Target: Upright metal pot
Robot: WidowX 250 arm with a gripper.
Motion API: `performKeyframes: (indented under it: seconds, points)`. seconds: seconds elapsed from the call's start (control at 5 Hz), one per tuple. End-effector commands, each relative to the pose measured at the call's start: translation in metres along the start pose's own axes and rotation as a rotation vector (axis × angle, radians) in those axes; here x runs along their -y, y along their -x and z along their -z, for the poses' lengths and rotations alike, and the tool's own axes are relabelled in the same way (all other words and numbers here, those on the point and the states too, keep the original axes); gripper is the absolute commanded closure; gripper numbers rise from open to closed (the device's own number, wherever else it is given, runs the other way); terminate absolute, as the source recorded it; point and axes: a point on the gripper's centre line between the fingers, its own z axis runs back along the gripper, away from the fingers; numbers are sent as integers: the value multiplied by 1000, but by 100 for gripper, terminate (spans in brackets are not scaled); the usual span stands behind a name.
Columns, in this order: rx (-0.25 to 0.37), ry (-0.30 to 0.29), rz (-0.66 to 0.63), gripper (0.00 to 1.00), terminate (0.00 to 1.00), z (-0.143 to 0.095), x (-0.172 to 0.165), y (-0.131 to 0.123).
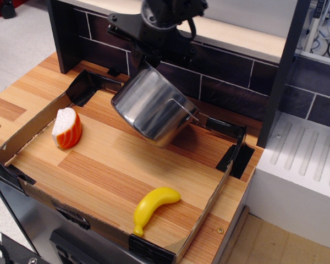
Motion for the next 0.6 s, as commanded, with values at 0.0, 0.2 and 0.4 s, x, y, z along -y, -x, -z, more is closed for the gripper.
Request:
performKeyframes:
  seconds: [0.0,0.2,0.4]
  points:
    - [250,146,-211,100,0,-6,-15,3]
    - [329,131,-219,100,0,4,-16,19]
    - [324,114,-192,100,0,10,-17,29]
